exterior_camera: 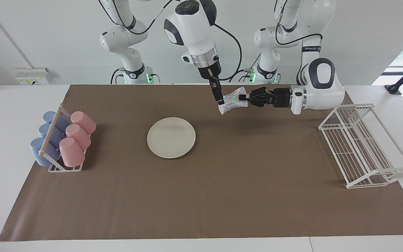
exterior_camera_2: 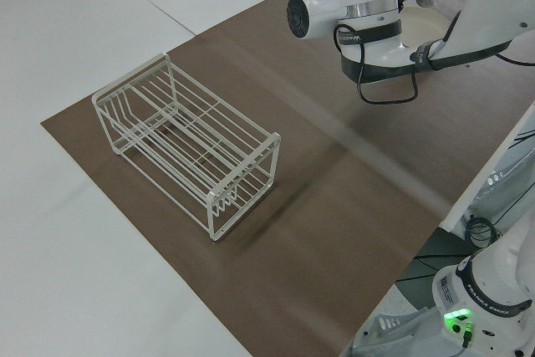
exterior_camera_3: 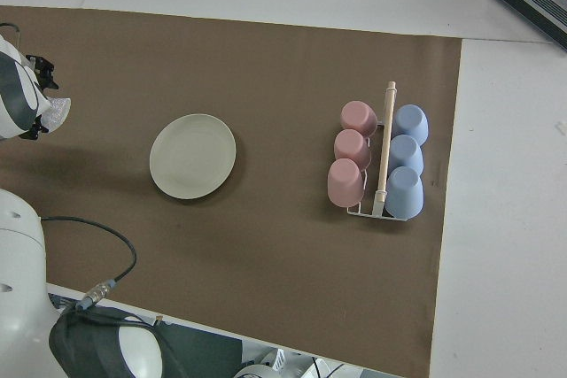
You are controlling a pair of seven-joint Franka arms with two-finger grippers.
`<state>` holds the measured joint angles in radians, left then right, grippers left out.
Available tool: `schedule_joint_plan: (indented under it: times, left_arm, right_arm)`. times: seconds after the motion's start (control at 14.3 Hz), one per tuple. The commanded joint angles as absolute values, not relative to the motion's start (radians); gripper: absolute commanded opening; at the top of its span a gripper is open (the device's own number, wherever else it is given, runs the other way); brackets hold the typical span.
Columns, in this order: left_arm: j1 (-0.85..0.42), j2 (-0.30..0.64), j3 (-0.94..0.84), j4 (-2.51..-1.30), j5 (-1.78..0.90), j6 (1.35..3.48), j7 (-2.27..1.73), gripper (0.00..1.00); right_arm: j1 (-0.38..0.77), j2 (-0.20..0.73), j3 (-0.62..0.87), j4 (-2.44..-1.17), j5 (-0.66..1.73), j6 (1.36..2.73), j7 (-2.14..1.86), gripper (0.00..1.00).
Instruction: Wipe plate with sponge
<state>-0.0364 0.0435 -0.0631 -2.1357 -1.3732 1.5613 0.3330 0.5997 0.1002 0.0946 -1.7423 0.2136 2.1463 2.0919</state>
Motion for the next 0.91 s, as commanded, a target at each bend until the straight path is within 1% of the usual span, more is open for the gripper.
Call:
schedule_joint_plan:
  times: [0.0, 0.42, 0.84]
  left_arm:
    - [-0.045, 0.012, -0.051, -2.171, -1.394, 1.562, 0.35, 0.0]
    - [-0.043, 0.011, -0.051, -2.171, -1.393, 1.554, 0.35, 0.0]
    - [-0.043, 0.011, -0.051, -2.171, -1.393, 1.554, 0.348, 0.0]
  right_arm:
    - [0.615, 0.081, 0.094, -1.796, 0.233, 2.216, 2.092, 1.0]
    - [0.62, 0.094, 0.094, -1.798, 0.247, 2.267, 2.092, 1.0]
    - [0.634, 0.109, 0.094, -1.799, 0.256, 2.276, 2.092, 1.0]
